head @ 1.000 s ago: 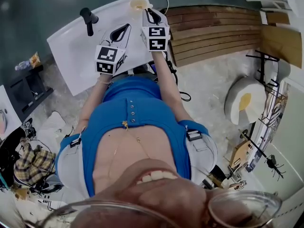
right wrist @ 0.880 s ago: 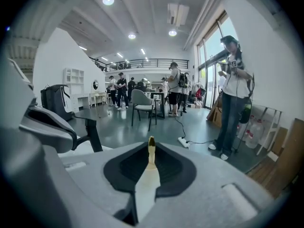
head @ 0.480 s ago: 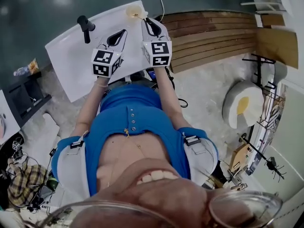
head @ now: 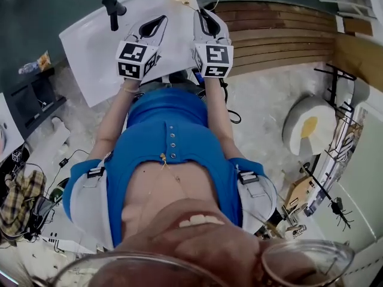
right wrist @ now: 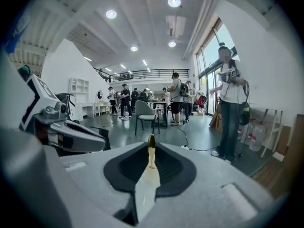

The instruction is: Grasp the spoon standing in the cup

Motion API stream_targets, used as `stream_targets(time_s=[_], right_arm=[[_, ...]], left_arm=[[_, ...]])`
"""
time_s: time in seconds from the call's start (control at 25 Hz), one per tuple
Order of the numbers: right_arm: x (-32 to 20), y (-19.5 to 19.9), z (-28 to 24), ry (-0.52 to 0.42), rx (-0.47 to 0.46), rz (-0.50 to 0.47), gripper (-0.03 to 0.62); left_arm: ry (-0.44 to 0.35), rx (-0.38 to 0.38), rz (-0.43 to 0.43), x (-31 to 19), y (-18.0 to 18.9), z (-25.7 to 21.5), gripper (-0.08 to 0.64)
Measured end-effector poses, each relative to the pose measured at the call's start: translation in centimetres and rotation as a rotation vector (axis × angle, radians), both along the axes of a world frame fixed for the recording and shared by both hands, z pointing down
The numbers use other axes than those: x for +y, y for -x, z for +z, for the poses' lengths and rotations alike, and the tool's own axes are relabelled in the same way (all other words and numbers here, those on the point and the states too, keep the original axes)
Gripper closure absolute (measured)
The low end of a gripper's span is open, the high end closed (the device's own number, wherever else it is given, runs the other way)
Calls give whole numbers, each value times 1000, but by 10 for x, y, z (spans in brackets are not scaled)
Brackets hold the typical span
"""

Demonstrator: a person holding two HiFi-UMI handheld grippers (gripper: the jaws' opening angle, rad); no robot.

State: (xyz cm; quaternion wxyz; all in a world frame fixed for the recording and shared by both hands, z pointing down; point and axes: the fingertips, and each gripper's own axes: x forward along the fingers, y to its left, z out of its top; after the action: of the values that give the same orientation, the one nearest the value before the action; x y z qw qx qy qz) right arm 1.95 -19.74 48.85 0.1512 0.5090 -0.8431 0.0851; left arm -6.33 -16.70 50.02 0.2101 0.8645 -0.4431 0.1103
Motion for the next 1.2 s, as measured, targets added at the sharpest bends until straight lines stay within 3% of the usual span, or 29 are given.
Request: stream_targets(time_s=[0.64,1.2], right_arm=[[7,-31,62,108,42,38,554],[-4,-23,88,80,74,-5,554]], left_arm=[[47,-24,10,12,-9,17,562],[58,-13,25,23,-19,20,563]])
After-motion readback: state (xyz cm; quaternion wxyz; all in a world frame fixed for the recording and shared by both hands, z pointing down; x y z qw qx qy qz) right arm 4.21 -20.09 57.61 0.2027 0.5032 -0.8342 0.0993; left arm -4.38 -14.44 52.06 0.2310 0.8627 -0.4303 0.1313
